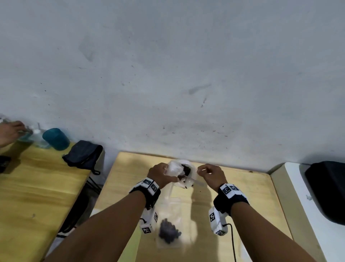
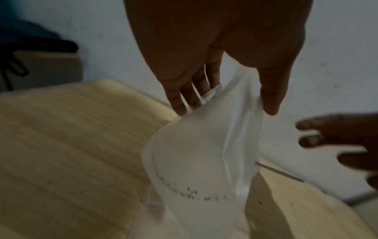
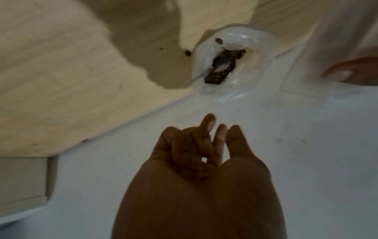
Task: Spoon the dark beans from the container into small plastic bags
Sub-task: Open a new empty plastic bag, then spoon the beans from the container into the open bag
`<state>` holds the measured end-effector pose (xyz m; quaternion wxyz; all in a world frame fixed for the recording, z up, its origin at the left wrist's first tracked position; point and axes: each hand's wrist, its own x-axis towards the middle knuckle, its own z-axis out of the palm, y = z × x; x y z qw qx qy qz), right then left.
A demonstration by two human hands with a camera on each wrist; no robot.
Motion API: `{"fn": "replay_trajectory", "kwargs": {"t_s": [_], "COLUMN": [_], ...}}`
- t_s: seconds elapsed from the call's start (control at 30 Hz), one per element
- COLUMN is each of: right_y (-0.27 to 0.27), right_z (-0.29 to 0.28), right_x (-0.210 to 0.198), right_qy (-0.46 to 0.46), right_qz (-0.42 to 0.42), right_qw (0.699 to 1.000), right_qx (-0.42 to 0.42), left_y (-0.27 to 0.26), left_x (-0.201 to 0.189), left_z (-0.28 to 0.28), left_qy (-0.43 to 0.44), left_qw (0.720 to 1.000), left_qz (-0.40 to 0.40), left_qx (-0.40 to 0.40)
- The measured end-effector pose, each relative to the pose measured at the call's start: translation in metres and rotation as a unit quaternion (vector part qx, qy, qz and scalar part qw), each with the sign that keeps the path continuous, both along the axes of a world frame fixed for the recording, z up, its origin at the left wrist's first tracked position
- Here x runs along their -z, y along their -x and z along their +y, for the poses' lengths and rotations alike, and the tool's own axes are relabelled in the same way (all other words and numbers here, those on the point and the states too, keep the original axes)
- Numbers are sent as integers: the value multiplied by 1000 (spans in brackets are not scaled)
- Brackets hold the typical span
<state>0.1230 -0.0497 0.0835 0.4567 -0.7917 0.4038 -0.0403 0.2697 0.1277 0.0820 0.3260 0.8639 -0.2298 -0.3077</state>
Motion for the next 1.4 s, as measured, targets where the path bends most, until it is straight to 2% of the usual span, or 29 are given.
{"fn": "replay_trajectory", "kwargs": {"t_s": [0.13,0.33,0.47,0.53,0.63,0.8,0.87,1.1,1.27,1.4], "right_y": [4,-7,-16,-20,-22,-25,-26,-27,-27,-28], "right_z": [-14,-16,-15,-16,-16,-13,-13,-13,-10,-3], "right_x": [24,49,66,65,57,49,49,50,49,54], "right_qy": [3,-52,-58,-44,-14,43,67,98,124,91], "right_qz": [104,221,254,230,170,1,-43,-56,-48,-34], "right_qw": [993,974,965,972,985,991,987,987,985,989], "right_qx": [49,19,-18,-27,21,124,138,118,107,108], "left_y": [-13,-18,-21,-22,-23,-27,-30,-32,-28,-24], "left_x": [16,41,48,49,48,50,49,47,58,63], "left_z": [0,-11,-22,-26,-29,-33,-33,-30,-25,-22], "left_qy": [-5,4,0,4,8,31,50,69,41,39], "left_qw": [994,982,977,974,971,970,966,958,969,974], "left_qz": [92,184,210,224,233,226,237,257,227,209], "left_qx": [-58,-51,-42,-43,-51,-81,-90,-103,-88,-77]}}
